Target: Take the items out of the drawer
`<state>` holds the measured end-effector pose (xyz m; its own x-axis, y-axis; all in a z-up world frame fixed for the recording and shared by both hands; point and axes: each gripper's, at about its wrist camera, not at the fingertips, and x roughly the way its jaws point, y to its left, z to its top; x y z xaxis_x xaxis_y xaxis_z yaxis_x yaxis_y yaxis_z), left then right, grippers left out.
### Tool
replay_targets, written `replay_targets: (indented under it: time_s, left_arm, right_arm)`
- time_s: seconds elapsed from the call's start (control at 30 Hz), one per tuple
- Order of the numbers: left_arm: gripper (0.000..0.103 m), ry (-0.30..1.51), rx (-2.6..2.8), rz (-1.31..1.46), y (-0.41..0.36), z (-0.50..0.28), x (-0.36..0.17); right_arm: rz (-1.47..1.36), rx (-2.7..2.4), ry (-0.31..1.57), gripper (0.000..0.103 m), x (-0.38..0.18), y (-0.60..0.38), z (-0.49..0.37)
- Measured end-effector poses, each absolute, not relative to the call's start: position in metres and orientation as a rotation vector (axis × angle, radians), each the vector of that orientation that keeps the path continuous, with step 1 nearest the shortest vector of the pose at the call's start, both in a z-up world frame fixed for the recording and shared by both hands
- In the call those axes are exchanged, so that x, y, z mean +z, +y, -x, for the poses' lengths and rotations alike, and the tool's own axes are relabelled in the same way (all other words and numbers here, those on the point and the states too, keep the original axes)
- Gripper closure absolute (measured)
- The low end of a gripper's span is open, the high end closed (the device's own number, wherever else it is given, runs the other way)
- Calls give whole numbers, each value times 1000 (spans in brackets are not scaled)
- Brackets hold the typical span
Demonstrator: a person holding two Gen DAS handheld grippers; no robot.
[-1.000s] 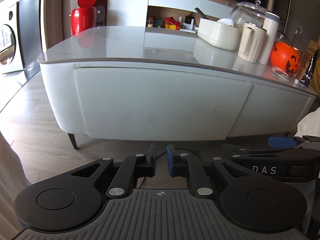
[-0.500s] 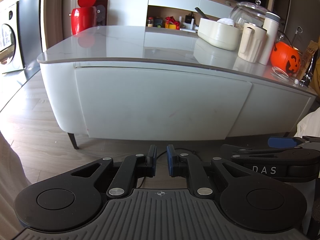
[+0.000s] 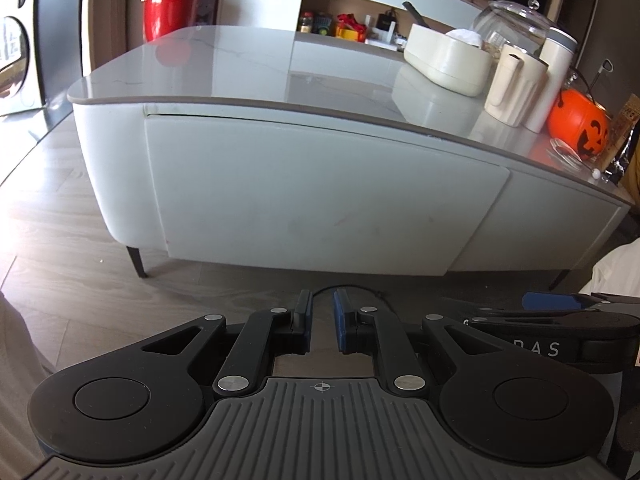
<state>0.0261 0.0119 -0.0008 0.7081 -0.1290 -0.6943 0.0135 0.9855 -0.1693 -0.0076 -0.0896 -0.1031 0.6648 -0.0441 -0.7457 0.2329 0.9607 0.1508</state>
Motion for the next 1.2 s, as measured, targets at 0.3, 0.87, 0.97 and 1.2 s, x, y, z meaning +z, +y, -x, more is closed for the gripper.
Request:
replay_targets:
  time_s: [0.3, 0.87, 0.97, 1.2]
  left_arm:
    - [89, 756, -41, 131, 25, -59, 10]
    - [85, 601, -79, 12, 124, -149, 37]
    - [85, 643, -29, 175, 149, -154, 26]
    - [85, 685, 26, 332, 179, -158, 16]
  right_arm:
    - [-226, -132, 790, 0, -90, -99, -11]
    - [49, -116, 664, 0, -56, -153, -85]
    - [73, -147, 627, 0, -58, -172, -98]
    - [-39, -184, 734, 0, -86, -199, -106]
